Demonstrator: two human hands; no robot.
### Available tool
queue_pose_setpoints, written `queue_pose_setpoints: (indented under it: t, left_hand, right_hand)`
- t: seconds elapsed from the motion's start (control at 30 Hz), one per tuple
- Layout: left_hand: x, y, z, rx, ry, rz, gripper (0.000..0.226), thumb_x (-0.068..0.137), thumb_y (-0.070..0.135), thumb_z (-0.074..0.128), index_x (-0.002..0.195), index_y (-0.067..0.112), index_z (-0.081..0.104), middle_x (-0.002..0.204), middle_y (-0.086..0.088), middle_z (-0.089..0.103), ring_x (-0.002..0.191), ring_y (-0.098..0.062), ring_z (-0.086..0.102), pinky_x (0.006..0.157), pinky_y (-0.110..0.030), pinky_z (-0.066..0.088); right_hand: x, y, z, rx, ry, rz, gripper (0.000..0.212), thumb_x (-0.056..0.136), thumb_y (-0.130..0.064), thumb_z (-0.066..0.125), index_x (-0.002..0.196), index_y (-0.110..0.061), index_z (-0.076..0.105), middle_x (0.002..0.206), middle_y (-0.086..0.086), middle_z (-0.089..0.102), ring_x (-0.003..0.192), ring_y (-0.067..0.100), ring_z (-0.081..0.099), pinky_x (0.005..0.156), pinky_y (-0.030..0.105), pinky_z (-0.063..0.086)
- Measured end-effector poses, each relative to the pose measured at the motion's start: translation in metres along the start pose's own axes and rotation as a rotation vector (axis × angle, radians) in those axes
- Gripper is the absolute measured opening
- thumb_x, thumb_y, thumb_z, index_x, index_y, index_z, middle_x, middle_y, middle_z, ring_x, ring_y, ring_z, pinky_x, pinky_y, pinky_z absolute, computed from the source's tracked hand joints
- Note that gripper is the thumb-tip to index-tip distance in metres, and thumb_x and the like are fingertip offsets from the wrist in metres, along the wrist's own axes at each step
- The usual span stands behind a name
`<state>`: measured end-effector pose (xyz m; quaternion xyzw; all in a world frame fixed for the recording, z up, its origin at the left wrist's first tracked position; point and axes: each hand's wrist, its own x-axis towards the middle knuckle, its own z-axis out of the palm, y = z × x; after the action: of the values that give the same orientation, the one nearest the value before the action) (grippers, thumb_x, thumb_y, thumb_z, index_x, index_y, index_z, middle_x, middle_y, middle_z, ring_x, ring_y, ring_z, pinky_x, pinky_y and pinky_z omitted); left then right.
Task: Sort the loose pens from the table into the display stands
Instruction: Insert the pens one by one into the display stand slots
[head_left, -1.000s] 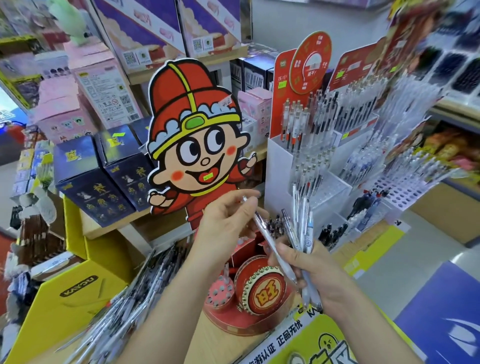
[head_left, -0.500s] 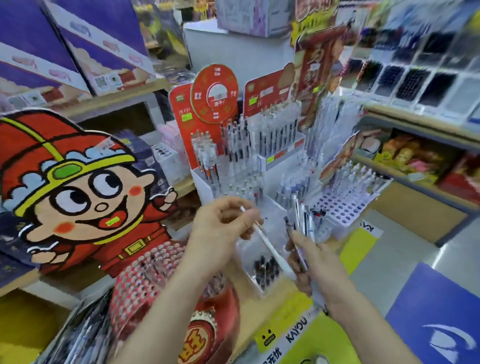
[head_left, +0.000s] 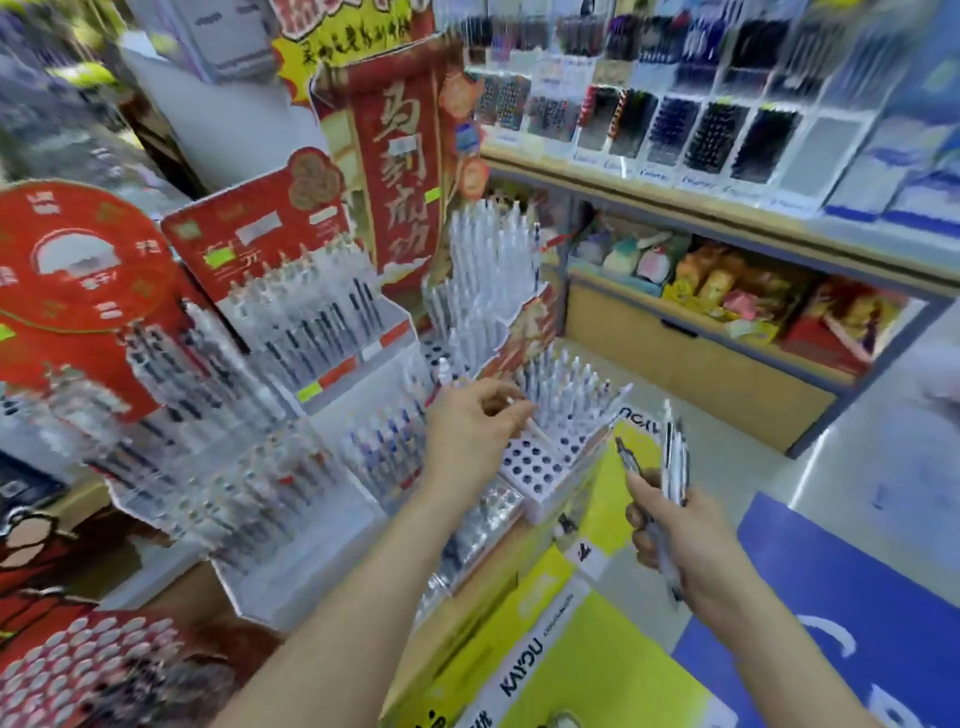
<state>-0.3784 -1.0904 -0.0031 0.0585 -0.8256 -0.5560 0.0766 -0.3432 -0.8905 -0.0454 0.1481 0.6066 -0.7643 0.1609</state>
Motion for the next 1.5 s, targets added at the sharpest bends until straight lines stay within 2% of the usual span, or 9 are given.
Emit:
queue_pose_setpoints:
  t: [0.4, 0.6, 0.7, 0.83, 1.03, 1.13, 1.27, 1.37, 1.5]
  left_hand:
    - [0.056, -0.045, 0.069, 0.239, -0.048, 0.011, 0.003, 0.084, 0.021, 0.073, 0.082, 0.018, 0.073, 0.074, 0.002, 0.07, 0.07, -0.015, 0.066, 0.071, -0.033, 0.053]
    - [0.06, -0.055, 0.08, 0.25, -0.193, 0.056, 0.012, 0.087, 0.019, 0.069, 0.081, 0.009, 0.071, 0.063, -0.005, 0.063, 0.05, -0.005, 0.046, 0.055, -0.029, 0.04]
    - [0.066, -0.057, 0.084, 0.449, -0.315, 0.135, 0.022, 0.095, 0.019, 0.059, 0.078, 0.006, 0.064, 0.061, -0.01, 0.057, 0.048, -0.008, 0.041, 0.051, -0.026, 0.032]
    - [0.072, -0.056, 0.094, 0.844, -0.398, 0.329, 0.026, 0.102, 0.02, 0.046, 0.077, 0.014, 0.048, 0.054, -0.004, 0.045, 0.057, -0.024, 0.047, 0.055, -0.032, 0.038]
    - [0.081, -0.061, 0.102, 0.897, -0.362, 0.302, 0.027, 0.101, 0.024, 0.047, 0.083, 0.01, 0.061, 0.069, -0.009, 0.064, 0.065, -0.027, 0.059, 0.061, -0.034, 0.049]
    - [0.072, -0.049, 0.102, 0.804, -0.421, 0.226, 0.023, 0.101, 0.016, 0.047, 0.082, 0.012, 0.06, 0.07, -0.011, 0.06, 0.066, -0.028, 0.053, 0.057, -0.029, 0.034]
    - [0.065, -0.037, 0.093, 0.294, -0.303, -0.076, 0.026, 0.101, 0.02, 0.047, 0.122, 0.019, 0.062, 0.084, -0.006, 0.07, 0.058, -0.019, 0.064, 0.047, -0.022, 0.045]
    - [0.049, -0.021, 0.086, -0.282, -0.254, -0.334, 0.024, 0.1, 0.022, 0.051, 0.112, 0.007, 0.066, 0.077, -0.006, 0.068, 0.055, -0.018, 0.06, 0.049, -0.024, 0.049]
    - [0.038, -0.012, 0.085, -0.309, -0.337, -0.338, 0.01, 0.087, 0.017, 0.07, 0.093, 0.009, 0.07, 0.07, 0.0, 0.065, 0.058, -0.016, 0.059, 0.054, -0.024, 0.05]
  right_hand:
    - [0.031, 0.005, -0.022, 0.083, -0.057, 0.121, 0.007, 0.096, -0.009, 0.055, 0.1, -0.005, 0.051, 0.067, 0.004, 0.062, 0.052, 0.018, 0.053, 0.044, 0.028, 0.044]
    - [0.036, 0.005, -0.024, 0.097, -0.073, 0.113, 0.013, 0.093, -0.006, 0.058, 0.105, -0.006, 0.054, 0.071, 0.007, 0.063, 0.053, 0.019, 0.051, 0.042, 0.027, 0.042]
    - [0.041, 0.003, -0.027, 0.137, -0.08, 0.115, 0.015, 0.093, -0.005, 0.058, 0.106, -0.005, 0.053, 0.073, 0.007, 0.065, 0.054, 0.019, 0.053, 0.041, 0.027, 0.043]
    - [0.047, -0.001, -0.03, 0.203, -0.117, 0.117, 0.019, 0.088, -0.001, 0.06, 0.106, -0.003, 0.056, 0.074, 0.009, 0.066, 0.056, 0.019, 0.057, 0.042, 0.026, 0.044]
    - [0.05, -0.005, -0.031, 0.242, -0.153, 0.105, 0.038, 0.073, -0.008, 0.067, 0.11, -0.002, 0.058, 0.075, 0.009, 0.064, 0.057, 0.016, 0.058, 0.042, 0.022, 0.044]
    - [0.051, -0.006, -0.03, 0.233, -0.16, 0.098, 0.038, 0.074, -0.008, 0.068, 0.109, 0.0, 0.058, 0.078, 0.012, 0.062, 0.056, 0.017, 0.056, 0.04, 0.022, 0.042]
    - [0.053, -0.007, -0.032, 0.216, -0.164, 0.078, 0.032, 0.075, -0.008, 0.068, 0.106, -0.001, 0.059, 0.08, 0.013, 0.061, 0.055, 0.016, 0.056, 0.04, 0.022, 0.041]
    - [0.054, -0.008, -0.031, 0.196, -0.169, 0.065, 0.03, 0.075, -0.008, 0.069, 0.103, -0.001, 0.059, 0.08, 0.013, 0.063, 0.055, 0.016, 0.056, 0.04, 0.022, 0.041]
    - [0.054, -0.009, -0.025, 0.14, -0.159, 0.032, 0.03, 0.073, -0.01, 0.07, 0.099, -0.001, 0.059, 0.079, 0.013, 0.064, 0.055, 0.017, 0.056, 0.04, 0.023, 0.042]
